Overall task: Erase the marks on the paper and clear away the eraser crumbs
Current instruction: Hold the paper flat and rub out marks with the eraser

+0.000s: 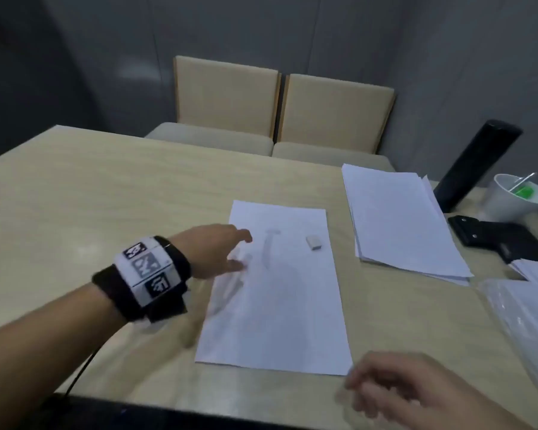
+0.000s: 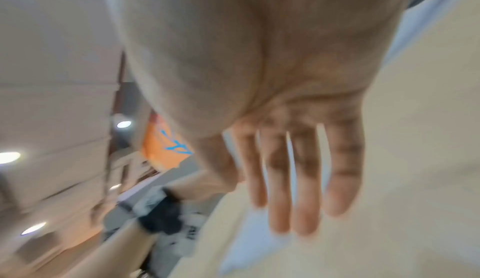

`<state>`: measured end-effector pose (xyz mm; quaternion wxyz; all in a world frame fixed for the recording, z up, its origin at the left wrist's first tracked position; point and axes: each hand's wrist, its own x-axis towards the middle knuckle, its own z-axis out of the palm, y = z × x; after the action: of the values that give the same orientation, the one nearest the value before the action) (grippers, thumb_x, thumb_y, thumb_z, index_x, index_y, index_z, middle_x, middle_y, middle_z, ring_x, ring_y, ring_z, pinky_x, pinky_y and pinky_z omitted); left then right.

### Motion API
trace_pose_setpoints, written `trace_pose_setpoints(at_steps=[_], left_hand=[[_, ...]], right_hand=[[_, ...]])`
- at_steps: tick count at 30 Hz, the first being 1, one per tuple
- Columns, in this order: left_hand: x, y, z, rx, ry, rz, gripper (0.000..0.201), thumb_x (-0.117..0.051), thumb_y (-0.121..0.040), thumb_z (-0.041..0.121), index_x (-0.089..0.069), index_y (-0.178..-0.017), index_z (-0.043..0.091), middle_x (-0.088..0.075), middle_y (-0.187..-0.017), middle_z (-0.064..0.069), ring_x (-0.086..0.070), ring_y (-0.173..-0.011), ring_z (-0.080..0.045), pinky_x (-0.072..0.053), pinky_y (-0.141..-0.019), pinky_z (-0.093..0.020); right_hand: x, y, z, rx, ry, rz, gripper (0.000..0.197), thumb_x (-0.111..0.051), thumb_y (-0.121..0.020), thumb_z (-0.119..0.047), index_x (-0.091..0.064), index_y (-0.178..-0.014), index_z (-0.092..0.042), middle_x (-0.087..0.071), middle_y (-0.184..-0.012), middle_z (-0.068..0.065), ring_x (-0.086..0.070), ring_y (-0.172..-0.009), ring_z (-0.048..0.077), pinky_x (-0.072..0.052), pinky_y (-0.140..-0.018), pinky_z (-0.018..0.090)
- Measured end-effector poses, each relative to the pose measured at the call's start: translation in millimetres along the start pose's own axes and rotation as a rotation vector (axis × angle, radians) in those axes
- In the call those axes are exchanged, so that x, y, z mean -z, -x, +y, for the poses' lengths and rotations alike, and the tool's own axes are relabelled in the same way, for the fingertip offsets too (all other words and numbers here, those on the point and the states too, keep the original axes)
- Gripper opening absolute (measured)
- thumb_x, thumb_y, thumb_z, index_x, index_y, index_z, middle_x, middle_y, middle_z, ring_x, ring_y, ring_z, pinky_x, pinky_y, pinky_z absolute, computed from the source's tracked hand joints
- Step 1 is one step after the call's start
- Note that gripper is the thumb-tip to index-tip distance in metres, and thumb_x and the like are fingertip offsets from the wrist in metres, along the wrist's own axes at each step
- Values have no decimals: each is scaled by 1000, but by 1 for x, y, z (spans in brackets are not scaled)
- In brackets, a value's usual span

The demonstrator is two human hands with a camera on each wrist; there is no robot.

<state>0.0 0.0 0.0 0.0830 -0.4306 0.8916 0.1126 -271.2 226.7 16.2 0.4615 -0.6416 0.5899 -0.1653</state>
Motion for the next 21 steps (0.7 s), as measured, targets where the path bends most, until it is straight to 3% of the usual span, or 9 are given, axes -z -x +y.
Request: trace_pose_setpoints(at_steps=[3, 4, 7, 11, 13, 16, 18, 21], left_hand=[[1, -30, -4, 31, -112, -64, 93, -62, -80, 61, -20, -152, 22, -27, -157, -3, -29, -143, -23, -34, -110, -45], [0, -37, -3, 14, -152, -107, 98, -63, -76, 66, -21, -152, 21, -27, -156, -3, -29, -143, -24, -35, -109, -47], [-17, -47, -6, -40, -205, -152, 87, -61, -71, 73, -39, -137, 21, -44, -137, 0, -47, -125, -25, -44, -95, -44], [-19, -50, -12, -88, -299, -118, 83, -58, -67, 79, -46, -128, 25, -49, -129, 2, -50, -114, -24, -42, -89, -39], [-17, -52, -12, -99, -306, -118, 82, -60, -65, 79, -47, -126, 25, -50, -126, 2, -51, -111, -24, -43, -90, -40], [-5, -63, -15, -91, -254, -114, 81, -65, -63, 77, -47, -125, 27, -50, -125, 2, -52, -111, -23, -41, -92, -39], [-1, -73, -18, -86, -200, -102, 93, -69, -61, 74, -40, -136, 27, -45, -136, 2, -46, -123, -23, -39, -99, -41], [-5, -82, -24, -60, -136, -152, 114, -70, -61, 73, -21, -151, 24, -25, -156, 2, -24, -144, -20, -32, -111, -46]], right_hand=[[17, -65, -33, 33, -2, 202, 13, -56, -94, -12, -68, -94, -17, -71, -79, 7, -69, -72, 24, -55, -60, 30], [27, -89, -37, 16, 82, 253, 11, -57, -94, -15, -66, -98, -17, -70, -82, 6, -70, -72, 23, -57, -59, 31], [47, -157, -27, -166, 240, 301, 21, -57, -93, -23, -57, -113, -15, -66, -96, 7, -70, -75, 25, -60, -66, 36], [59, -217, -13, -323, 546, 309, 52, -60, -90, -38, -43, -129, -8, -61, -116, 15, -61, -88, 30, -49, -73, 34], [58, -230, -11, -367, 647, 284, 50, -60, -89, -38, -44, -124, -6, -59, -118, 17, -60, -95, 33, -47, -72, 35], [58, -237, -9, -319, 576, 298, 26, -58, -89, -27, -53, -105, -7, -63, -104, 14, -63, -84, 32, -52, -70, 35], [60, -233, -11, -240, 529, 310, 17, -57, -90, -23, -59, -99, -9, -67, -93, 11, -61, -79, 25, -47, -63, 28], [55, -220, -8, -177, 173, 332, 19, -48, -93, -12, -66, -90, -7, -68, -76, 13, -61, -61, 23, -49, -54, 24]])
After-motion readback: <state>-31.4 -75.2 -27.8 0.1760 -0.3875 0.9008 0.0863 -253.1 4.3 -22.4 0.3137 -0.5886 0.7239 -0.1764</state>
